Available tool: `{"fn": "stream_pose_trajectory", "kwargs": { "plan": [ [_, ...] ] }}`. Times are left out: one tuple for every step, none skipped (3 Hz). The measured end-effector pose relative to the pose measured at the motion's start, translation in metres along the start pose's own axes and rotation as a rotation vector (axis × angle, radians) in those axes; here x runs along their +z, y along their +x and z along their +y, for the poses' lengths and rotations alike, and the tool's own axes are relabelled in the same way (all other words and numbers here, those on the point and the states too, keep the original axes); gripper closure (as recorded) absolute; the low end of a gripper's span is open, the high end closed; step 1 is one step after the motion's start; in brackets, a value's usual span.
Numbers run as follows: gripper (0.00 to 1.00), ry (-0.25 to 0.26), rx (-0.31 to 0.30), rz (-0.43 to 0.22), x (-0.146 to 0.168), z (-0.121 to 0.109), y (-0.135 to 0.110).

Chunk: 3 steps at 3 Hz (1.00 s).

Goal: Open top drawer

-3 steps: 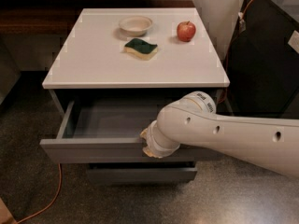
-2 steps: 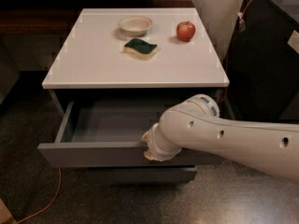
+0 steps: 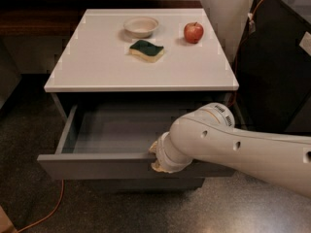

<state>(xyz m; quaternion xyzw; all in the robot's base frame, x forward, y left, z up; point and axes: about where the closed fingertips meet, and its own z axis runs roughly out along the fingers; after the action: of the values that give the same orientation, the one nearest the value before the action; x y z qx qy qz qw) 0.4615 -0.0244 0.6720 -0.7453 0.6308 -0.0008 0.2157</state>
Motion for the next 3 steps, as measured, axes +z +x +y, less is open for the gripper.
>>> {"fn": "stream_pose_trajectory", "kwargs": {
  "plan": [
    [1.00, 0.000, 0.000, 0.000, -0.001, 0.000, 0.000],
    [1.00, -0.005, -0.003, -0.014, -0.007, 0.016, -0.002],
    [1.00, -0.005, -0.003, -0.014, -0.007, 0.016, -0.002]
  ]
}}
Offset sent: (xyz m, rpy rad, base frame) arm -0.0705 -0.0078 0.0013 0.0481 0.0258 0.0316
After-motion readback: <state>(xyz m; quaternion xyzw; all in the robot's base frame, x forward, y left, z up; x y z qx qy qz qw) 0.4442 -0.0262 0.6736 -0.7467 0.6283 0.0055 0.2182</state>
